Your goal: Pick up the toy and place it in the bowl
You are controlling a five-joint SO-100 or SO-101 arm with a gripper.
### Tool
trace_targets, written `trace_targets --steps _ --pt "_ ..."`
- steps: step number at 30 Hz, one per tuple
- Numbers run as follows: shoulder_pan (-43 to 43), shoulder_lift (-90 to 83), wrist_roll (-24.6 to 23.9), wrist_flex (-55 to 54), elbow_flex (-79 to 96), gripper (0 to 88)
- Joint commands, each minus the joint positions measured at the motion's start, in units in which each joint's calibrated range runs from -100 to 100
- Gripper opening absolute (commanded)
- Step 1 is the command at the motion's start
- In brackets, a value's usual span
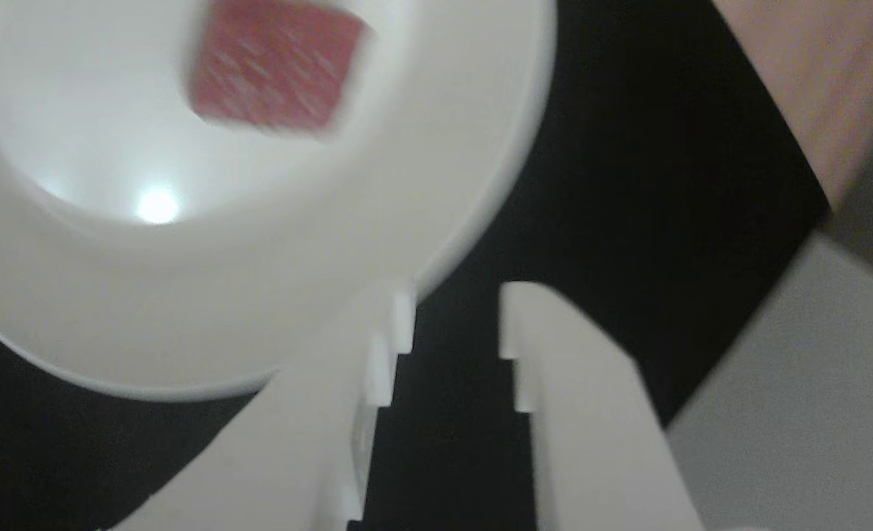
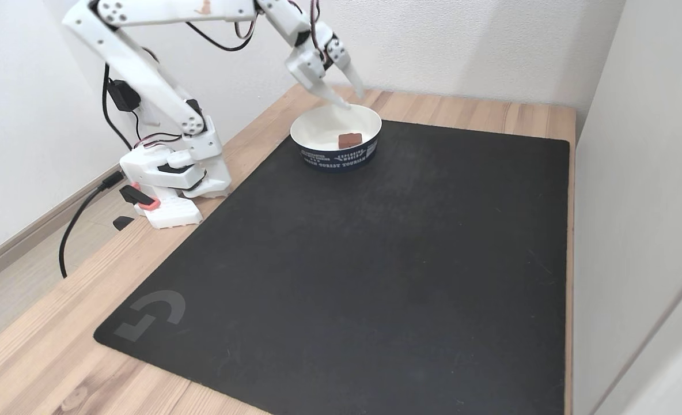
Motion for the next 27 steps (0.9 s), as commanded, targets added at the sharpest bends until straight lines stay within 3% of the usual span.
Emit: trace_targets --steps 1,11,22,27 --pt "6.2 -9.1 -0.4 0.5 -1.1 2.4" --pt "30.1 -33.6 -0.4 0.5 14.8 2.2" --pt "40.9 -57.3 -0.4 -0.1 39.6 2.2" --pt "41.0 -65.7 -0.4 -0.5 47.0 2.2"
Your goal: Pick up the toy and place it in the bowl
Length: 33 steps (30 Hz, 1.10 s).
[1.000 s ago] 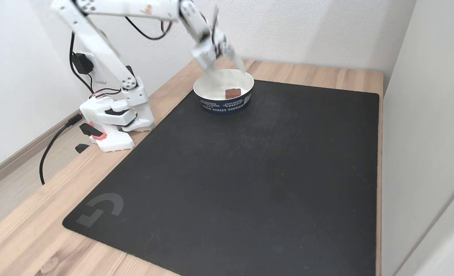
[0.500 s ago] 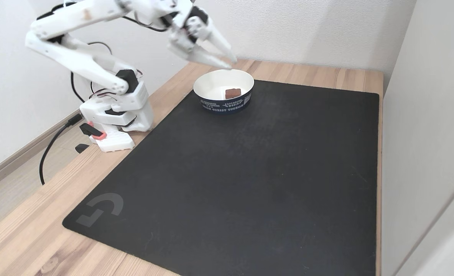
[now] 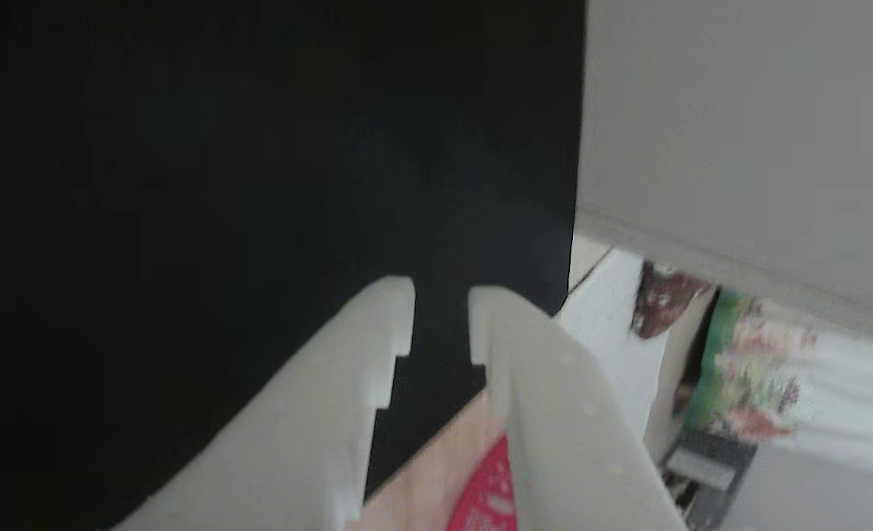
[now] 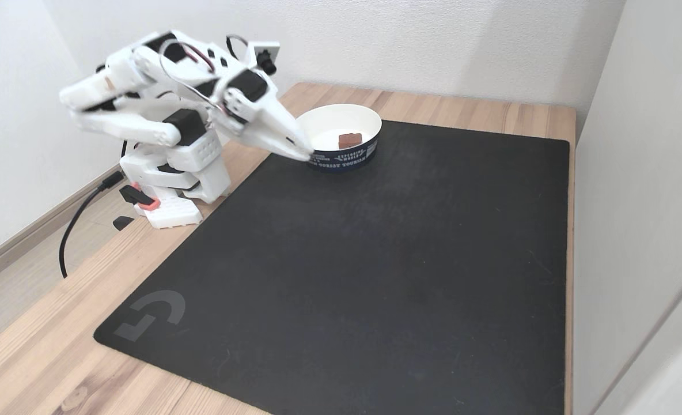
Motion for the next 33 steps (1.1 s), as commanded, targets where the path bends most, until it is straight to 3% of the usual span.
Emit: trace_targets --steps 1,15,33 --pt "0.9 -5.7 -0.2 -0.6 4.1 2.2" --pt "1.3 -14.2 0.0 -0.5 19.9 2.2" --pt "2.1 -14.2 0.3 0.7 20.4 2.5"
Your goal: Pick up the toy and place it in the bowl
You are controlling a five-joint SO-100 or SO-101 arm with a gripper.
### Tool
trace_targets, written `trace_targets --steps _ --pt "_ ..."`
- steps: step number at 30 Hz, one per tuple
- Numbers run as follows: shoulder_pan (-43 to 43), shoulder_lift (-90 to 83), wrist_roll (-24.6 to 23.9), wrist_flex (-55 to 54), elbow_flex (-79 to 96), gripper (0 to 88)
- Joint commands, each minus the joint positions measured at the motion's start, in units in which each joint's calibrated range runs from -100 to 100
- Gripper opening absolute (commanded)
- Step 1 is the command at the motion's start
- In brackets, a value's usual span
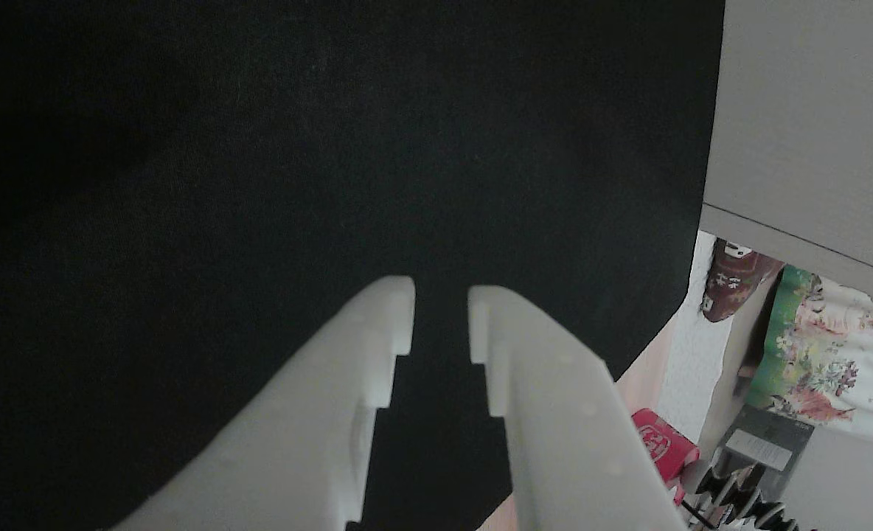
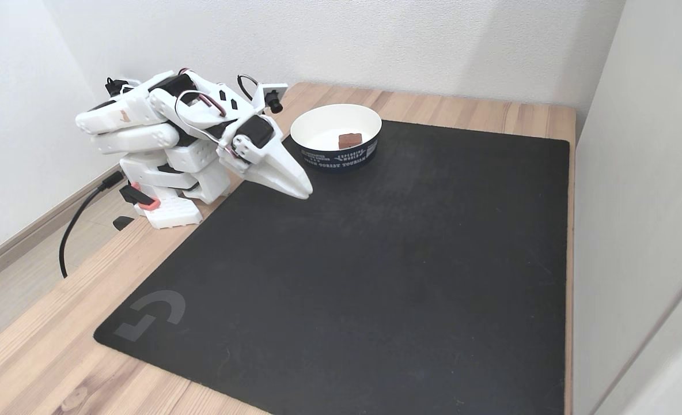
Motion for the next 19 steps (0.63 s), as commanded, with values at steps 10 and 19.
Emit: trace_targets --steps 10,19 --pt "0.1 -0.6 0.1 -0.1 0.9 2.5" --pt "0.1 -0.6 0.1 -0.1 0.9 2.5"
